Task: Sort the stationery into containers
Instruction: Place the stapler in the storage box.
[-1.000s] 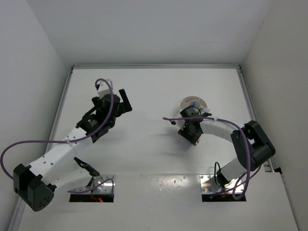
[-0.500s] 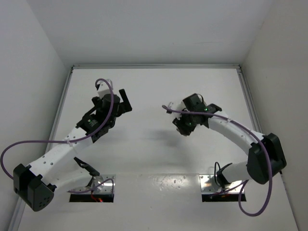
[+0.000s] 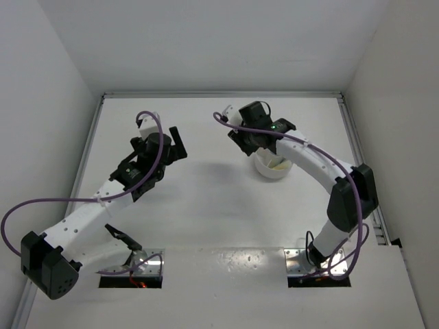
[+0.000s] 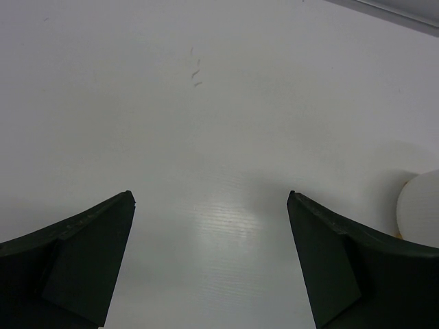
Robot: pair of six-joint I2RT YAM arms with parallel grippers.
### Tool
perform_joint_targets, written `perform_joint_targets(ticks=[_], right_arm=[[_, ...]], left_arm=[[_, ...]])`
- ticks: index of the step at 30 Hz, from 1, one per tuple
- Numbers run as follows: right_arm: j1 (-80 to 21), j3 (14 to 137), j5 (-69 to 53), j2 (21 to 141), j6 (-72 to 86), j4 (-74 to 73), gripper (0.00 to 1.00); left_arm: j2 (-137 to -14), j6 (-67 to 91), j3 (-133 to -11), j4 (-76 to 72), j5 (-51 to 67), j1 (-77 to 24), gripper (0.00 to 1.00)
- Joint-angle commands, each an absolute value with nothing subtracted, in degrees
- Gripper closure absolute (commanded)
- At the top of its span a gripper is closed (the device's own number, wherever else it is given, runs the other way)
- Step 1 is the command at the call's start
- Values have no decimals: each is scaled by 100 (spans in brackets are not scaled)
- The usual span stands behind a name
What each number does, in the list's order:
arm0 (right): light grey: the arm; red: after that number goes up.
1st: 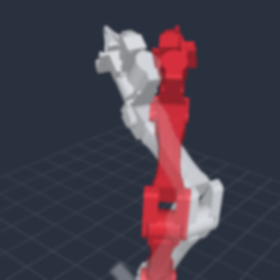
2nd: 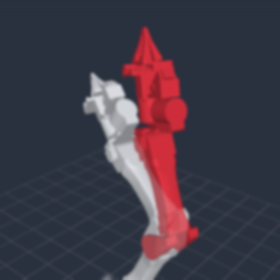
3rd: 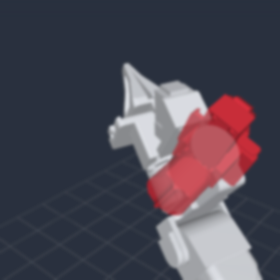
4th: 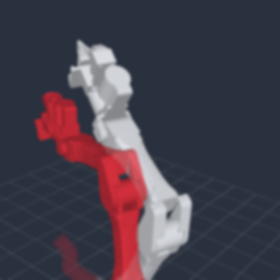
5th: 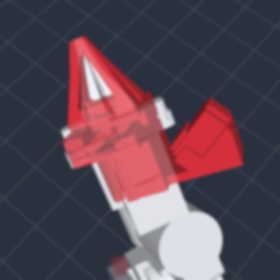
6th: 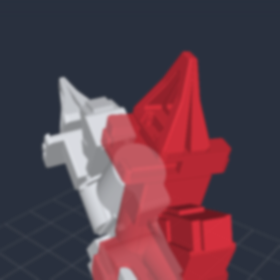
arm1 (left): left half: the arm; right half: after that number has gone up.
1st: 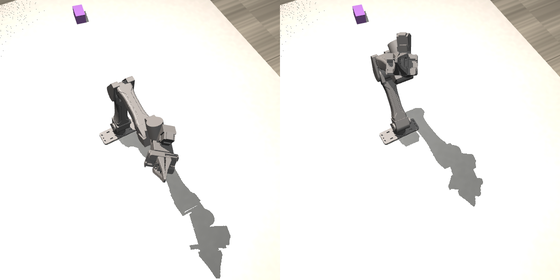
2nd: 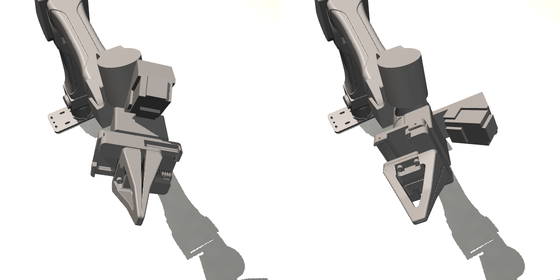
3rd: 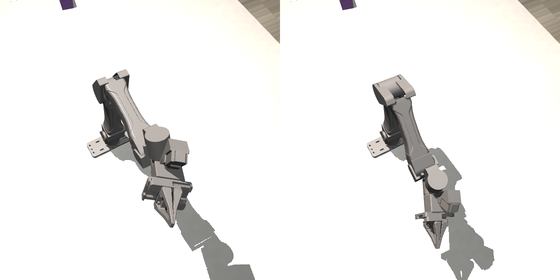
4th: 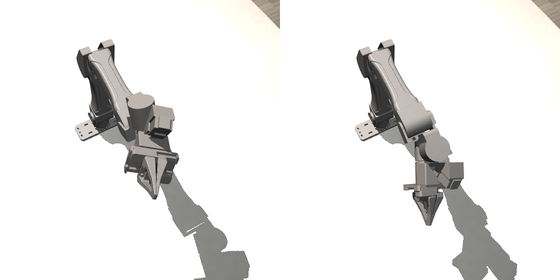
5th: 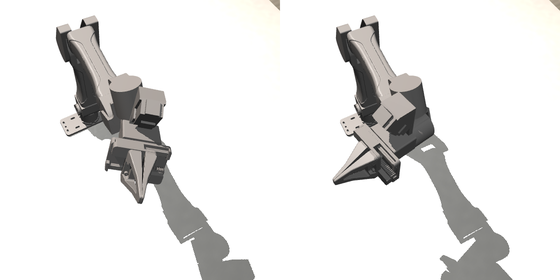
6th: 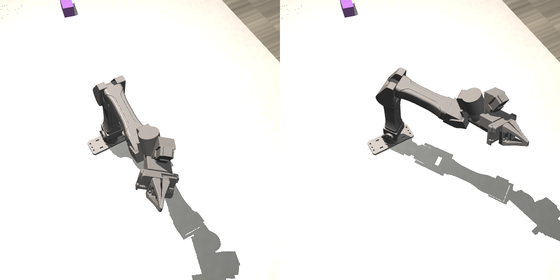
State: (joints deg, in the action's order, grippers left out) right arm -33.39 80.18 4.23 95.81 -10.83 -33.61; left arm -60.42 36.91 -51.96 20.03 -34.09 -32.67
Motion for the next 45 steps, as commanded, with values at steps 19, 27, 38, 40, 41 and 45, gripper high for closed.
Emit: perform_joint_targets(ticks=[19,27,38,40,41,45], right_arm=[[-4184,7963,4666,10230,-1810,-3146,84],[-4289,7630,5203,10397,-1951,-3085,83],[-4395,7523,5466,10696,-2004,-3032,70],[-4395,7523,5467,10748,-2004,-3032,64],[-4395,7523,5467,10749,-2004,-3032,61],[-4395,7523,5467,10749,-2004,-3032,54]], left_arm=[[-6082,3647,-5203,1828,-3357,-3164,0],[-6029,3647,-5203,1828,-3305,-3164,0],[-6029,3647,-5203,1828,-3252,-3164,0],[-6029,3647,-5203,1828,-3252,-3164,0],[-6029,3647,-5203,1828,-3252,-3164,0],[-5977,3647,-5203,1828,-3252,-3164,0]])
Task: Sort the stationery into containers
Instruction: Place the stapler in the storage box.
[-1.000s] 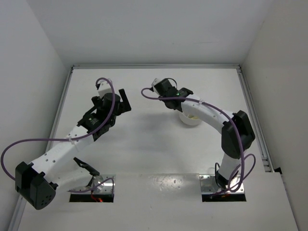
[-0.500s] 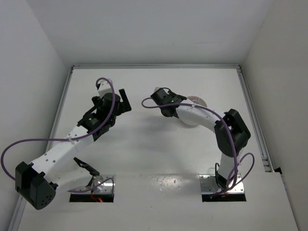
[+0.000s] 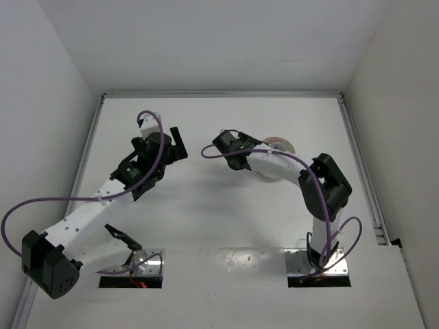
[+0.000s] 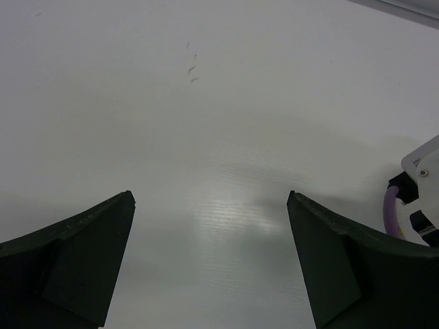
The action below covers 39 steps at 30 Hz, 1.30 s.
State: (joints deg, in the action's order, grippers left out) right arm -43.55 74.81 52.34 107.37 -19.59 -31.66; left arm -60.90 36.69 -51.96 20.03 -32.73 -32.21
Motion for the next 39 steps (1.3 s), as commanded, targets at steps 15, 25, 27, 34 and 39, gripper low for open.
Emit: perform_joint_targets(ticks=[15,25,27,34,39], right_arm=[[-4447,7523,5353,10802,-1951,-3085,51],[-4500,7576,5229,10696,-1951,-3252,38],[-4500,7576,5229,10696,-1951,-3252,38],[-4605,7742,4800,10214,-1803,-3068,81],[-4387,8103,3867,9432,-1231,-2525,100]], left_arm=[[-5977,3647,-5203,1828,-3252,-3164,0],[-5977,3647,-5203,1828,-3252,-3164,0],[-5977,3647,-5203,1828,-3252,-3164,0],[-5977,3647,-5203,1828,-3252,-3164,2],[-6038,3647,-5203,1828,-3357,-3164,100]])
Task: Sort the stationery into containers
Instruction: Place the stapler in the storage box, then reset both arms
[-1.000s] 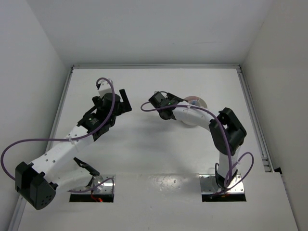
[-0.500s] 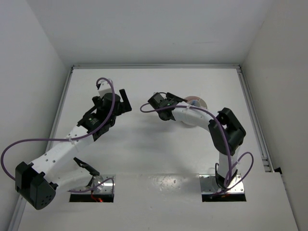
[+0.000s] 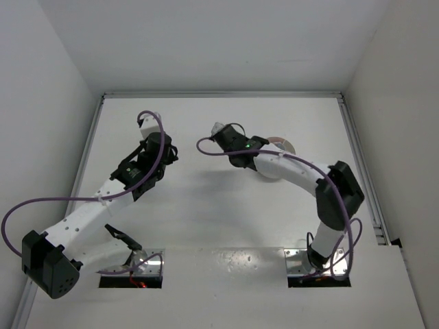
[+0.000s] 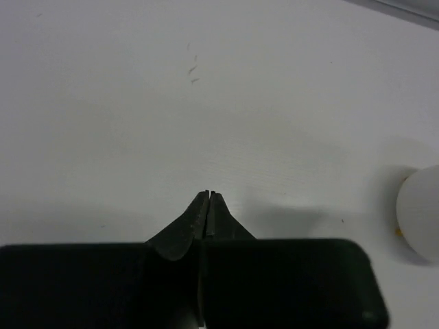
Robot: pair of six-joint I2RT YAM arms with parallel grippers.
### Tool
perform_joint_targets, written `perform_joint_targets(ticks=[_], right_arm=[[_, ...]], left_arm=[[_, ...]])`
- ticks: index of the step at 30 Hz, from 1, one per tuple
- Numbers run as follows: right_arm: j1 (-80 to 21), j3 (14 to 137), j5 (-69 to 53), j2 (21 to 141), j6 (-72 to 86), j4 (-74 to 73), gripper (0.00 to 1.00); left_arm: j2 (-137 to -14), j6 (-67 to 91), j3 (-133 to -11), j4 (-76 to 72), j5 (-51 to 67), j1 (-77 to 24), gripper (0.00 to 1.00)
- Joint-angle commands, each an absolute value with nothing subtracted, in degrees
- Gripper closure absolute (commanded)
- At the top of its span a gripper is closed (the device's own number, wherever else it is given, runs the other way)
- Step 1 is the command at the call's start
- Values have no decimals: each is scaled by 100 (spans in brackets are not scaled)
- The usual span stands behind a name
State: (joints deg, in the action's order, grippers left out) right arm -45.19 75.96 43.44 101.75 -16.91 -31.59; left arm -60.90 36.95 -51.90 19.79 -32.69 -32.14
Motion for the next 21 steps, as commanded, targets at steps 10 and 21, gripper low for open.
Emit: perform_joint_targets(ticks=[10,21], right_arm=[[-2937,7278,4280,8202,-475,-976,5],[-2426,4668,4290,5951,-10,-280,1]], left_arm=[[-7267,3270,-5668,2346,-2699,-3164,0],[-7972,2865,-6073,2698,-1564,-3164,0]])
